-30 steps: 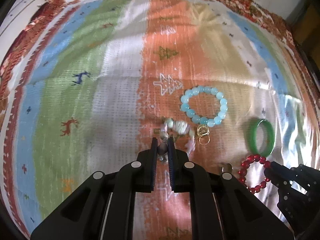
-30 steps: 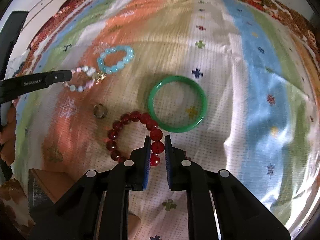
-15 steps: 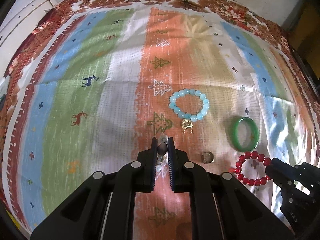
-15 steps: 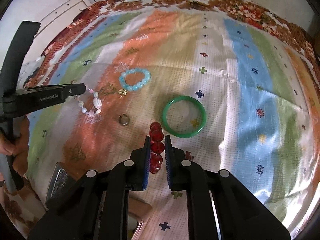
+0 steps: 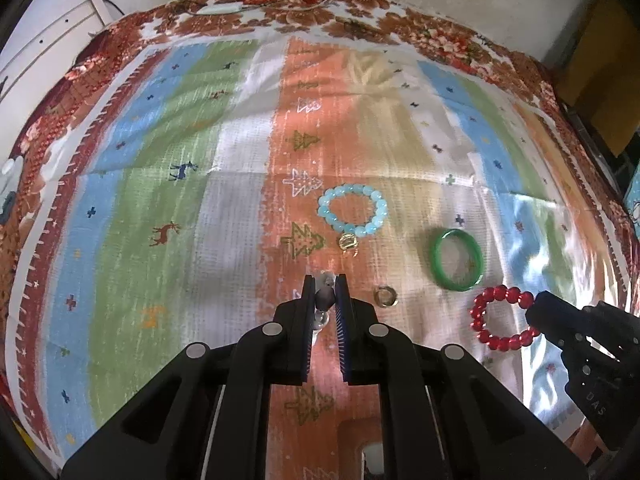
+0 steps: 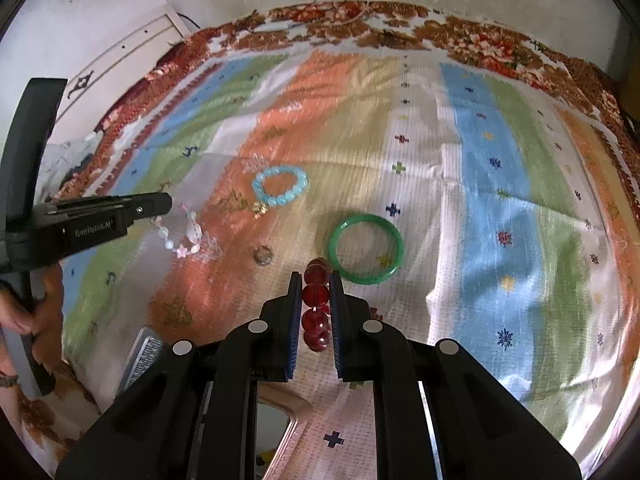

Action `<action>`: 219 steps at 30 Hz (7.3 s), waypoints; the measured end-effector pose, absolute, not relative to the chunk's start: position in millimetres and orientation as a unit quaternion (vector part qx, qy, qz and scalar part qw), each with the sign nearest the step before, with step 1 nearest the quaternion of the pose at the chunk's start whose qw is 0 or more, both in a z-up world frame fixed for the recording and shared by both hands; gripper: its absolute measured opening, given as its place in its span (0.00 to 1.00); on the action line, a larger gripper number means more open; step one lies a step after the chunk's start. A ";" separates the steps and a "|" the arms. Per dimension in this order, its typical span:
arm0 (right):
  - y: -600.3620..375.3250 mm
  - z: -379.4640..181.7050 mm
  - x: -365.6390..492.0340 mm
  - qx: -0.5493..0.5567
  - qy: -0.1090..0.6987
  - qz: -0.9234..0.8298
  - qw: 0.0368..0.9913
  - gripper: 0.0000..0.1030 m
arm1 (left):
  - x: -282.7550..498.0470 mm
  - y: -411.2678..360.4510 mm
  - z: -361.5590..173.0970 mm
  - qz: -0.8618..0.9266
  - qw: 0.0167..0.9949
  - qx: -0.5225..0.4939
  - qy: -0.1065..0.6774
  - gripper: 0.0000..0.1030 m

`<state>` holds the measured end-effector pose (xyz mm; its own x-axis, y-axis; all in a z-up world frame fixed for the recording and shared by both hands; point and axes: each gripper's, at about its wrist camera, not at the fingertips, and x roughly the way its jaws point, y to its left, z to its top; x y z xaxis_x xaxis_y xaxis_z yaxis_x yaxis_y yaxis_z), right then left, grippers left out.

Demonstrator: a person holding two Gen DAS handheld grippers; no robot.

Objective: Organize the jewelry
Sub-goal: 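Carry both bracelets over the silver tin and open both tools to drop them, then move left tool to small metal ring while right tool approaches green jade bangle, then close left tool on the metal ring while right tool closes on the green bangle, then carry ring and bangle over the silver tin and open both tools to drop them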

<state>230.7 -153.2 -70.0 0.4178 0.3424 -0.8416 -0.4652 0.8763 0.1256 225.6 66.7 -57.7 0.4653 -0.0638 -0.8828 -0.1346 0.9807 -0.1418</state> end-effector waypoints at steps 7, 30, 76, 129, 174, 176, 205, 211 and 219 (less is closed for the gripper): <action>-151.7 -50.6 217.5 -0.059 0.457 0.248 0.852 0.14 | 204.7 54.1 -33.7 0.004 0.868 -0.090 0.488 0.09; -141.7 -25.9 163.2 -0.081 0.403 0.298 0.861 0.14 | 133.5 31.0 -8.9 -0.035 0.892 -0.087 0.442 0.09; -186.8 -60.2 173.6 -0.064 0.446 0.220 0.865 0.75 | 134.2 38.0 -35.8 -0.002 0.871 -0.084 0.484 0.81; -170.0 -128.5 301.7 -0.051 0.546 0.184 0.816 0.80 | 269.3 34.9 -128.6 -0.070 0.789 -0.063 0.608 0.56; -162.1 -162.7 322.3 -0.087 0.571 0.164 0.800 0.08 | 277.0 6.6 -142.6 -0.096 0.779 -0.010 0.619 0.18; -162.9 -160.8 320.5 -0.088 0.568 0.164 0.802 0.08 | 275.5 9.3 -138.8 -0.097 0.781 -0.014 0.616 0.18; -168.8 -94.2 259.6 -0.070 0.503 0.180 0.843 0.09 | 219.7 7.8 -66.7 -0.100 0.829 -0.019 0.551 0.18; -175.1 -79.9 244.2 -0.051 0.490 0.192 0.849 0.09 | 205.8 13.4 -60.5 -0.100 0.833 -0.028 0.544 0.18; -172.4 -59.4 213.9 -0.055 0.461 0.218 0.858 0.09 | 178.6 17.5 -38.9 -0.120 0.849 -0.048 0.511 0.18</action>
<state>213.9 -172.4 -59.4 0.4795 0.3235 -0.8157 -0.4251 0.8989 0.1065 178.6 17.5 -38.9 0.4479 -0.2543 -0.8572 0.1551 0.9663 -0.2056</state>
